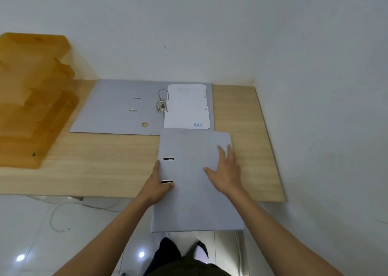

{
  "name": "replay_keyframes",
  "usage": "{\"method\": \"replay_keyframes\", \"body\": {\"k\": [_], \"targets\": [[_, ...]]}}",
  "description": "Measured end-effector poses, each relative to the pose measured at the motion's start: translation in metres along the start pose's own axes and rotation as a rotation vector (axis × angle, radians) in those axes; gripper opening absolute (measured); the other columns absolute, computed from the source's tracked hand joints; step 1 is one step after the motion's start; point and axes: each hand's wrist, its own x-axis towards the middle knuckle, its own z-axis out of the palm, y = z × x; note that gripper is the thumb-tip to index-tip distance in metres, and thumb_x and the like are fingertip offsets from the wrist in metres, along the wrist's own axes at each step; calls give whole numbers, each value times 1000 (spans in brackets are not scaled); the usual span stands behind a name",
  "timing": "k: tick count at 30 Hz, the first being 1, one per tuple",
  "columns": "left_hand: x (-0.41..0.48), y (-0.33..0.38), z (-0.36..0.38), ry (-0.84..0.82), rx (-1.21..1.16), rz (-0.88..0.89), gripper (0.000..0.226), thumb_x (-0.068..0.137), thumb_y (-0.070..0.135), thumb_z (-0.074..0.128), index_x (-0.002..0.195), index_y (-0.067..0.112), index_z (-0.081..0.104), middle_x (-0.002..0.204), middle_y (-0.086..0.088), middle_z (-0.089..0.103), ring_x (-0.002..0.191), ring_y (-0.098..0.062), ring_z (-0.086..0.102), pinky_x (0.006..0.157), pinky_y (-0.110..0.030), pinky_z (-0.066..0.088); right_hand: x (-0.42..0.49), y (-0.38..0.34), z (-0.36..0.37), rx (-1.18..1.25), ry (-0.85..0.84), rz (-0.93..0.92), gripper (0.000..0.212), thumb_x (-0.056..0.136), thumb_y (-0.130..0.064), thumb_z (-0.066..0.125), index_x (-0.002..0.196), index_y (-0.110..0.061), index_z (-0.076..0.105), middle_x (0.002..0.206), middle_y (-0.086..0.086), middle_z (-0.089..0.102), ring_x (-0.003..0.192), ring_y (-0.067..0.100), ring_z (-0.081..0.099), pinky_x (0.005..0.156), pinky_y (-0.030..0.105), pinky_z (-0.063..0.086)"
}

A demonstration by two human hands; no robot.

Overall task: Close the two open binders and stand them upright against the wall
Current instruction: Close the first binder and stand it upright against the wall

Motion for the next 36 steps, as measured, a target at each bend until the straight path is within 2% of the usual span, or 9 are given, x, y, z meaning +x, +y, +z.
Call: {"method": "replay_keyframes", "body": {"k": [6, 10, 13, 16, 20, 23, 26, 32, 36], "targets": [[-1, -1, 14, 92, -38, -37, 70, 87, 18, 74, 143, 11, 32, 131, -6, 58, 123, -32, 59, 90, -32, 44, -8, 12, 36, -48, -351, -129, 76, 98, -44, 52, 162, -32, 12, 172, 0, -8, 158, 32, -7, 126, 53, 10], [-5, -5, 20, 83, -61, 56, 76, 88, 10, 72, 149, 15, 27, 130, 3, 51, 118, -20, 55, 94, -28, 39, -14, 30, 46, -39, -478, -6, 75, 100, -43, 50, 162, -31, 9, 171, 1, -13, 156, 38, -12, 125, 55, 8], [-3, -8, 26, 88, -149, 36, 83, 87, 11, 74, 153, 18, 24, 133, 4, 51, 116, -19, 54, 98, -32, 41, -15, 41, 46, 4, -478, 23, 75, 100, -40, 51, 162, -28, 11, 172, 1, -10, 157, 34, -8, 126, 47, 9], [2, -13, 28, 116, -303, -126, 66, 84, 20, 79, 142, 13, 48, 129, -2, 65, 110, -24, 65, 95, -38, 52, -13, 41, 45, 80, -462, 50, 73, 100, -40, 51, 162, -25, 16, 172, 0, -4, 158, 29, -5, 126, 43, 8], [9, -3, 17, 119, -612, -353, 53, 80, 53, 76, 110, 10, 73, 97, -6, 79, 85, -25, 74, 72, -37, 59, -16, 36, 48, 179, -412, 92, 73, 100, -44, 50, 162, -23, 16, 172, 1, -1, 158, 30, -6, 127, 47, 7], [14, 12, 14, -13, -686, -454, 80, 74, 83, 55, 94, 8, 76, 83, -8, 79, 84, -28, 71, 76, -39, 57, -23, 29, 52, 177, -335, 143, 71, 101, -56, 37, 162, -31, 9, 172, -3, -9, 157, 30, -12, 123, 62, 3], [16, 31, 27, -207, -775, -413, 98, 76, 88, 43, 120, 4, 69, 113, -15, 75, 109, -32, 68, 92, -46, 55, -21, 18, 47, 183, -195, 162, 71, 100, -62, 27, 161, -36, 1, 171, -3, -13, 157, 29, -16, 121, 62, -7], [8, 88, 46, -714, -842, -202, 69, 84, 76, 52, 135, 31, 65, 137, -4, 67, 128, -25, 63, 102, -49, 52, 2, 9, 1, 387, -29, 235, 69, 97, -68, 17, 160, -41, 4, 172, -7, -1, 158, 21, -6, 124, 54, -8], [10, 115, 48, -759, -770, -101, 59, 84, 53, 71, 136, 25, 61, 134, -5, 69, 124, -25, 65, 103, -48, 53, 8, 7, -23, 493, 46, 262, 69, 99, -66, 24, 161, -38, 13, 171, -9, 11, 158, 17, 7, 126, 52, 3]]}}
